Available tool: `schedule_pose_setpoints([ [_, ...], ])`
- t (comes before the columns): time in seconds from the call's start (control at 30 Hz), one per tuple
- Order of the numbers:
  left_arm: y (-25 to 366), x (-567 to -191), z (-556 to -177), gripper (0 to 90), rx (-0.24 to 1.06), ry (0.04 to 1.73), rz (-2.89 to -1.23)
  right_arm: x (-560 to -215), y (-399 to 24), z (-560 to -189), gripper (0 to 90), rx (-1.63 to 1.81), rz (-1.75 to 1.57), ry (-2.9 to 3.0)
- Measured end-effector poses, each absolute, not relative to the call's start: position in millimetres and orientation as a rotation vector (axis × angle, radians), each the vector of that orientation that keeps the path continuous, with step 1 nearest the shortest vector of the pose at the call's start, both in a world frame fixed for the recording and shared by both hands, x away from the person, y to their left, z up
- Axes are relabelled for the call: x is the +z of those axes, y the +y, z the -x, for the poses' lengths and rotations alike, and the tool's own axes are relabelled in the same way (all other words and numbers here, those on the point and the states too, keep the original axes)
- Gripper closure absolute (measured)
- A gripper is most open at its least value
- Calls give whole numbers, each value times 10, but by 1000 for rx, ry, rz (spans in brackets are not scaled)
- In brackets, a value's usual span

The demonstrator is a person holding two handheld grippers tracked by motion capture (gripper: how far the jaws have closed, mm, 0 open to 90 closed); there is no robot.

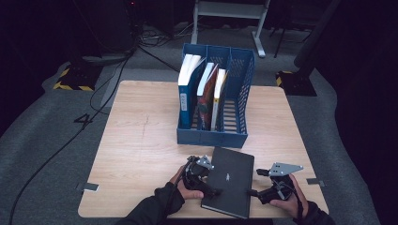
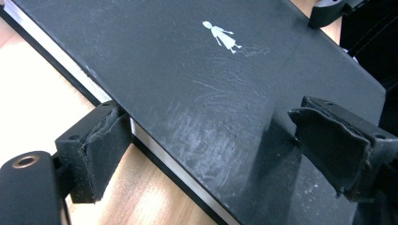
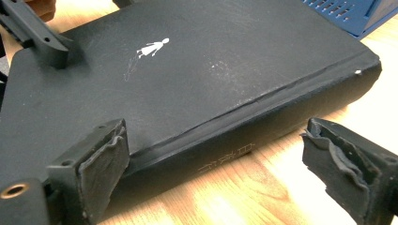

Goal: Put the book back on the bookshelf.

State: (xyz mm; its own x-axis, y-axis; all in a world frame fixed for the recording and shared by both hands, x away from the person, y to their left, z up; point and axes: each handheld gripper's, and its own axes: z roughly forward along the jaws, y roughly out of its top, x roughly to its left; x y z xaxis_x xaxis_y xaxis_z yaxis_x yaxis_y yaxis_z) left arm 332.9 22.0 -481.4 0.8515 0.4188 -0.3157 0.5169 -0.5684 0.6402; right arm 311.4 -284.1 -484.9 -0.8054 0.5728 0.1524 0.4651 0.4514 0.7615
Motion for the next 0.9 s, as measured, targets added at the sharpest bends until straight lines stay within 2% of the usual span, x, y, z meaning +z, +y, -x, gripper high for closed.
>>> schedule_pose_setpoints([
  [0.23, 195, -4750, -3300, 131, -107, 678, -2252, -4844, -2838, -3112, 80, 1278, -906, 2566],
  [0.33, 215, -4638, -3271, 179, -73, 642, -2203, -4844, -2842, -3111, 80, 1283, -901, 2564],
  [0.77, 103, -4669, -3387, 180, -37, 634, -2192, -4844, -2842, -3110, 73, 1285, -878, 2561],
  [0.9, 136, -4654, -3405, 279, -32, 660, -2149, -4840, -2840, -3105, 65, 1273, -867, 2552],
])
